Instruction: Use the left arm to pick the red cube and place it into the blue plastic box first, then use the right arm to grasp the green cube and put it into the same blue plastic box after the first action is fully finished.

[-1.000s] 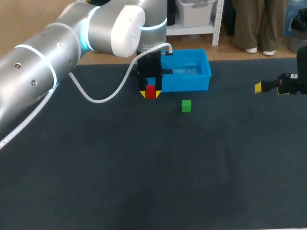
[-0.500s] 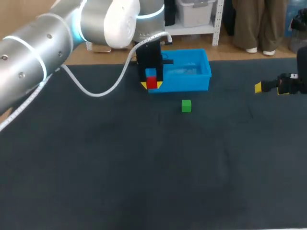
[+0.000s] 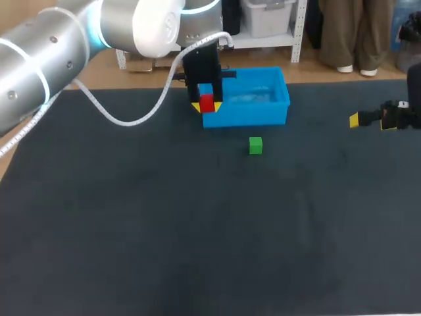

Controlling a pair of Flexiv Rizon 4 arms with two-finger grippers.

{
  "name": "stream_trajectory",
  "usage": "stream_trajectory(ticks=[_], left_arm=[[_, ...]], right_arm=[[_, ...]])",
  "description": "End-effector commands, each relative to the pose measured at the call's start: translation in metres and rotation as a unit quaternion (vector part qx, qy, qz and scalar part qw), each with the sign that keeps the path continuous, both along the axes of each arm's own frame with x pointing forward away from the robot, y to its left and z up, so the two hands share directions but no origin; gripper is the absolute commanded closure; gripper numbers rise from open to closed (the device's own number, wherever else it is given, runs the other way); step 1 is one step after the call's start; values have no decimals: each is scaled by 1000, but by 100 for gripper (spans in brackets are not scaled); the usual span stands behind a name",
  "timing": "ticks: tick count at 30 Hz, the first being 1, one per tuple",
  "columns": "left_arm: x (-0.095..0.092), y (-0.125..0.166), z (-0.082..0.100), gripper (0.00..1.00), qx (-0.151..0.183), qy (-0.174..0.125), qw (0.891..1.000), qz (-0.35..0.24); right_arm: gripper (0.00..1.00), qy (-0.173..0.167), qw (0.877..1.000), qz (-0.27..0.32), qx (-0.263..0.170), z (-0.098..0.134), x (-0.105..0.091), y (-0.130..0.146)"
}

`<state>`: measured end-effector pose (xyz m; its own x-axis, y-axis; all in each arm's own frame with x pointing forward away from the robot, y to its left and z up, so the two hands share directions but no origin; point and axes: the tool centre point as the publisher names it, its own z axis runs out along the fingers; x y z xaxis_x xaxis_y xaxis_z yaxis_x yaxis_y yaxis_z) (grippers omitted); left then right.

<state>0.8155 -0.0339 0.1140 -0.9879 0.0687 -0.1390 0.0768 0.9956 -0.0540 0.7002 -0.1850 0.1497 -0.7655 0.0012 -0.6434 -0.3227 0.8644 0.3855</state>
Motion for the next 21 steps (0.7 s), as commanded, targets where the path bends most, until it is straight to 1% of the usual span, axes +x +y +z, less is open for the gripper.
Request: stream_trajectory(ticks=[1, 10, 21], left_arm=[[-4, 3, 8, 100, -5, -8, 1000, -4], [1, 2, 26, 100, -12, -27, 999, -14], [14, -3, 56, 100, -27, -62, 997, -26]], right_arm=[[0, 0, 1000, 1, 1, 0, 0, -1], [0, 0, 1000, 1, 1, 0, 0, -1], [0, 0, 1000, 1, 1, 0, 0, -1]])
